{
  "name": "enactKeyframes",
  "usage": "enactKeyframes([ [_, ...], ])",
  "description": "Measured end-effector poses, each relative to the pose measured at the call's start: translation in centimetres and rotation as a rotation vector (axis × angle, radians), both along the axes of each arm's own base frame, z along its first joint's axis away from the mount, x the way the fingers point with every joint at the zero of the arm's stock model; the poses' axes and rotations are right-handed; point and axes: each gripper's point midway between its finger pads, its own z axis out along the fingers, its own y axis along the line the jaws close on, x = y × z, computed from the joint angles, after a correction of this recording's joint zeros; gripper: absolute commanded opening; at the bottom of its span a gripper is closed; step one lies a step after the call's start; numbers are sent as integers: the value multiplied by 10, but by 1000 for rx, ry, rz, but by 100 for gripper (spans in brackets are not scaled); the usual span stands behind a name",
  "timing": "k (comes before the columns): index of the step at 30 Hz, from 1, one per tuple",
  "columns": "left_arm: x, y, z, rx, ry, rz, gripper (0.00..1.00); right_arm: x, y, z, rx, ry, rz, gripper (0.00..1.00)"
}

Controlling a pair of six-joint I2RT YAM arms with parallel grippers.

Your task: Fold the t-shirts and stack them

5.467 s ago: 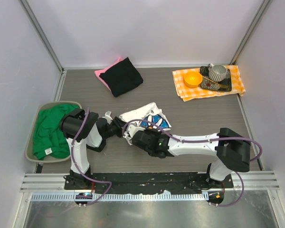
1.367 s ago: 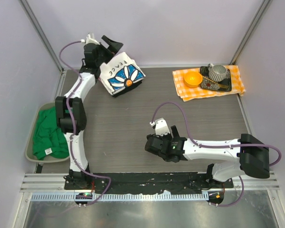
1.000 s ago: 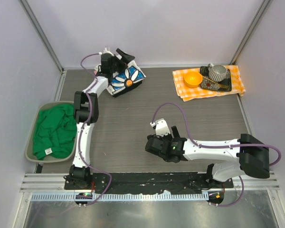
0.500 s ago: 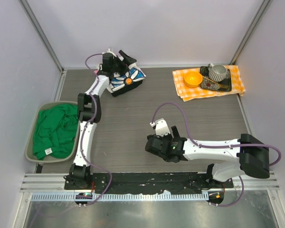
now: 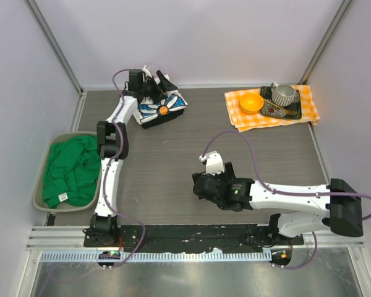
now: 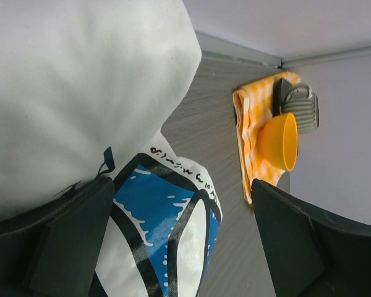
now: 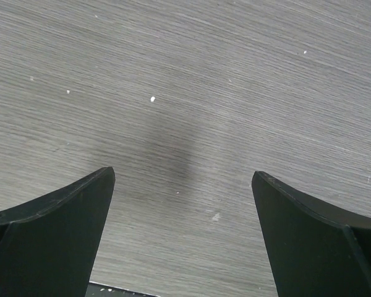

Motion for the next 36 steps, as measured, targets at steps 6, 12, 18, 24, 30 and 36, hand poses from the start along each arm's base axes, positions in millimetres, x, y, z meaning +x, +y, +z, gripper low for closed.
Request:
enactKeyframes([
  [6,-30,-2,-3,35,7,-128,100,-6,3,14,65,-2,15,100],
  [12,-63,-2,-5,47,18,-208,100,-12,5,15,67,5,30,100],
  [18,-85,0,0,42,7,-212,100,-2,-2,19,24,-66,-13,100],
  [24,-86,5,19,51,50,-160,100,33,-9,40,-33,-168,-135,100],
  [30,-100,19,111,111,-20,-73,100,104,-32,32,-53,-69,-305,100],
  [36,-141,44,191,326,-135,64,100,160,-54,19,-81,-1,-412,100],
])
